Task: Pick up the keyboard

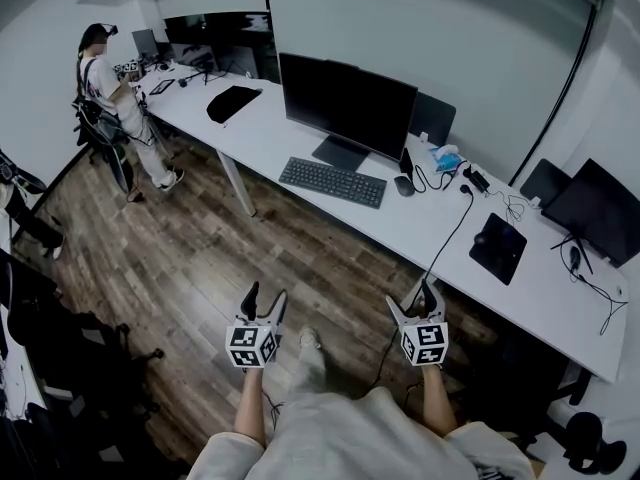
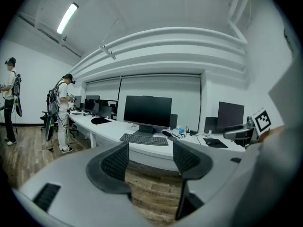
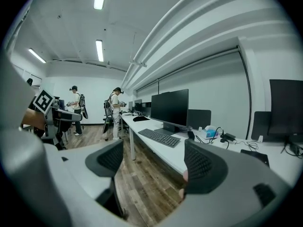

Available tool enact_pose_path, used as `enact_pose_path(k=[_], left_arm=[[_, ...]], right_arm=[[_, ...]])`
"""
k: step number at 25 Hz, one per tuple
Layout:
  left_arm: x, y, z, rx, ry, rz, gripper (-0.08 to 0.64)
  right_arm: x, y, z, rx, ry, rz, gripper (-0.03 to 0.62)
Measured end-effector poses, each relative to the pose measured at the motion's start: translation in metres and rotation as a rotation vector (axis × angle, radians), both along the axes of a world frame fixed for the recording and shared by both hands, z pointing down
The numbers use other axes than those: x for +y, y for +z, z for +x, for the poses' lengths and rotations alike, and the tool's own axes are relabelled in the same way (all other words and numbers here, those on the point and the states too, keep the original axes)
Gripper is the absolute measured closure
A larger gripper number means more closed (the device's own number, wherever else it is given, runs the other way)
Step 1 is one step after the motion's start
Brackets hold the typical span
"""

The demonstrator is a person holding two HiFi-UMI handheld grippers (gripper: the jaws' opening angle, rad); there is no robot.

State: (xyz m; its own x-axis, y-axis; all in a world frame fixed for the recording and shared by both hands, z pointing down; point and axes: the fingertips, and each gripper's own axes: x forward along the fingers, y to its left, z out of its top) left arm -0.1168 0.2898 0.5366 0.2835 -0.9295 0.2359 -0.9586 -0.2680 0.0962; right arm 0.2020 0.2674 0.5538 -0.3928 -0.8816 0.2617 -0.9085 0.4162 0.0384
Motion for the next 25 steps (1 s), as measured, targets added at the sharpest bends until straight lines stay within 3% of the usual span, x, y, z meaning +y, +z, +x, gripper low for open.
enact_pose_path(k=[25], left_arm=[[-0.262,0.005,-0.079,0.023,0.073,-0.029,0.270]], right_arm=[[-0.229,-0.005,-0.064,0.039,0.104,-0.035,0.195]])
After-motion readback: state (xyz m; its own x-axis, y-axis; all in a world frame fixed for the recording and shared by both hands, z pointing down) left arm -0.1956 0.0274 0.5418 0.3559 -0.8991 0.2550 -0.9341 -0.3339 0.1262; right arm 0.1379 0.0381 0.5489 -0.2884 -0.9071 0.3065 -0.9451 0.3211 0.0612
